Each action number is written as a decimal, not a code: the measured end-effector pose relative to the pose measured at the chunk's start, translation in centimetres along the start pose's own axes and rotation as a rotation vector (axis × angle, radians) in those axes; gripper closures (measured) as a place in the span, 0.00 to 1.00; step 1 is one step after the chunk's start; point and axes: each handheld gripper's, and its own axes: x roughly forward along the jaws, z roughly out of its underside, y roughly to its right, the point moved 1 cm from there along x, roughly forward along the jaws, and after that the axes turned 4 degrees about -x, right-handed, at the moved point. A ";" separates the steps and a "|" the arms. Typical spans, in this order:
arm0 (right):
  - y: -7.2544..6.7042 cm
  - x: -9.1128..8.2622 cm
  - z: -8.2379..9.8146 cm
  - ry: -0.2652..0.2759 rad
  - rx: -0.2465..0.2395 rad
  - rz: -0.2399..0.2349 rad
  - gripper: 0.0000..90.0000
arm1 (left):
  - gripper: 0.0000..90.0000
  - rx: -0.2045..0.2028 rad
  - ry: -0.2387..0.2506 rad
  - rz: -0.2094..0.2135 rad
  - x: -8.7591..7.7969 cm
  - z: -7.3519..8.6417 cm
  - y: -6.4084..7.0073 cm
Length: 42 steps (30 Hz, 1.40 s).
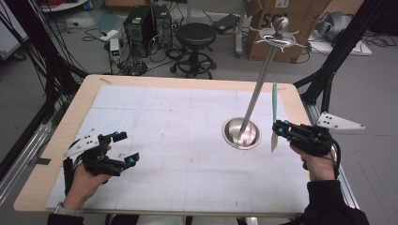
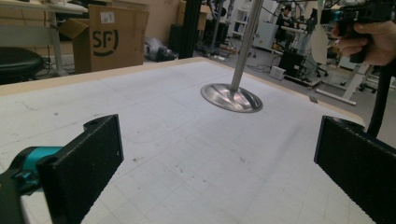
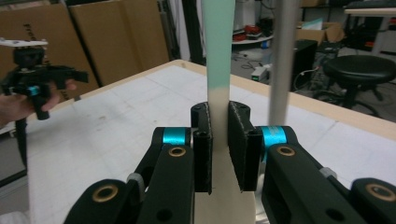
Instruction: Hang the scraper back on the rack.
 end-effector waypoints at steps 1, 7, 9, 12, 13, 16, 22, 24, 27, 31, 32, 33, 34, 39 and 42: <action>0.2 -0.2 -0.2 0.003 0.002 0.009 0.90 | 0.02 0.001 -0.002 -0.002 0.0 0.0 0.0; 1.3 -1.4 -2.0 0.043 -0.015 0.044 0.90 | 0.02 0.003 -0.017 -0.009 0.1 0.1 -0.2; 1.4 -1.8 -2.7 0.066 -0.016 0.056 0.90 | 0.02 0.001 -0.015 -0.014 0.0 0.1 -0.2; 1.7 -2.4 -3.7 0.091 -0.023 0.070 0.90 | 0.02 0.000 -0.020 -0.020 0.0 0.1 -0.2; 1.7 -2.5 -4.3 0.086 -0.034 0.079 0.90 | 0.02 0.000 -0.019 -0.021 0.0 0.2 -0.2; 1.8 -2.6 -4.8 0.081 -0.042 0.091 0.90 | 0.02 0.001 -0.018 -0.018 0.1 0.2 -0.2; 2.3 -2.8 -5.9 0.087 -0.047 0.110 0.90 | 0.02 -0.003 -0.026 -0.031 0.0 0.2 -0.3; 2.4 -2.8 -6.1 0.093 -0.044 0.108 0.90 | 0.02 -0.002 -0.027 -0.030 0.0 0.2 -0.4; 2.6 -2.9 -6.4 0.120 -0.008 0.086 0.90 | 0.02 -0.003 -0.028 -0.030 0.1 0.3 -0.4; 2.7 -2.9 -6.7 0.115 -0.005 0.096 0.90 | 0.02 -0.012 -0.027 -0.035 0.1 0.2 -0.4; 2.7 -2.9 -6.8 0.111 -0.006 0.102 0.90 | 0.02 -0.012 -0.023 -0.036 0.1 0.2 -0.4; 2.8 -2.9 -6.9 0.110 -0.006 0.106 0.90 | 0.02 -0.013 -0.020 -0.036 0.0 0.2 -0.4; 2.8 -2.8 -6.9 0.111 -0.002 0.104 0.90 | 0.02 -0.015 -0.018 -0.038 0.0 0.2 -0.4; 2.8 -2.8 -7.1 0.105 0.004 0.106 0.90 | 0.02 -0.014 -0.022 -0.037 0.1 0.2 -0.4; 2.9 -2.7 -7.1 0.097 0.003 0.116 0.90 | 0.02 -0.012 -0.024 -0.039 0.0 0.2 -0.4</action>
